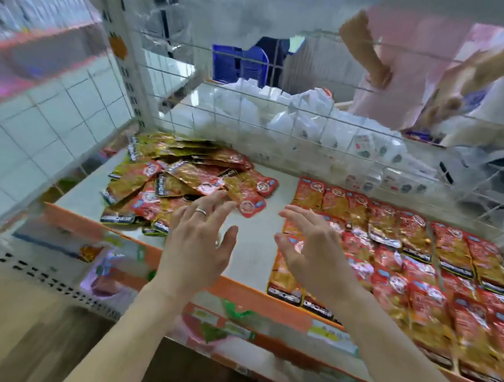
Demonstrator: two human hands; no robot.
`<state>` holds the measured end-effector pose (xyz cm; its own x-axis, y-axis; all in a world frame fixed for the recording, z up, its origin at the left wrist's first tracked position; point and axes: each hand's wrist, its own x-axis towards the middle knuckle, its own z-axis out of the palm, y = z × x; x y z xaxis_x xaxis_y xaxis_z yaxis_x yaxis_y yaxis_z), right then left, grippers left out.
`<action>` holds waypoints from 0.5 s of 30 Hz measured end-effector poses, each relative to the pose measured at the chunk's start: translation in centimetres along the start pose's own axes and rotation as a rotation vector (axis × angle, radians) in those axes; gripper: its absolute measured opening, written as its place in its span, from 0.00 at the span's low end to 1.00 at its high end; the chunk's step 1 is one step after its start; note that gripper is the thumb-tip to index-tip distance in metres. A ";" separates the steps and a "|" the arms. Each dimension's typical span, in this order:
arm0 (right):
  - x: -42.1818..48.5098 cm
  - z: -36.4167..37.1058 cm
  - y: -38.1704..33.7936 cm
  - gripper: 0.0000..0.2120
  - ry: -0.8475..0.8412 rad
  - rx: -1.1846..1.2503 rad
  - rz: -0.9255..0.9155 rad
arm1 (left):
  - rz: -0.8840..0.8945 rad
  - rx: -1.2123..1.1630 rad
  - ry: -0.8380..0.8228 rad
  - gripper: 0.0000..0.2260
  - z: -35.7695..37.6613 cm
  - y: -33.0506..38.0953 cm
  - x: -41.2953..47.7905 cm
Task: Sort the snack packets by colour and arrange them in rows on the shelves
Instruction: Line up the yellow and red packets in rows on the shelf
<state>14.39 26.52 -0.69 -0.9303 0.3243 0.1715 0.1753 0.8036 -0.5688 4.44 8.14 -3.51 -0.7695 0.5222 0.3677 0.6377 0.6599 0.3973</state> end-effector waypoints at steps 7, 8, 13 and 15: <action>1.1 4.1 -6.2 0.20 0.032 -0.010 0.001 | -0.026 -0.018 0.016 0.20 -4.1 -6.5 -1.3; 1.2 4.5 -6.9 0.20 0.031 -0.005 0.003 | -0.031 -0.013 0.007 0.20 -4.6 -7.2 -1.6; 1.4 6.0 -9.1 0.20 0.014 -0.001 -0.023 | -0.072 -0.032 0.009 0.19 -6.3 -9.1 -2.6; 1.5 6.3 -9.6 0.20 0.006 0.003 -0.034 | -0.087 -0.034 -0.002 0.20 -6.4 -9.4 -2.9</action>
<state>9.30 16.16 -0.08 -0.9336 0.2997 0.1962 0.1422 0.8128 -0.5650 0.89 -3.08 -2.93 -0.8219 0.4651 0.3288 0.5694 0.6842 0.4557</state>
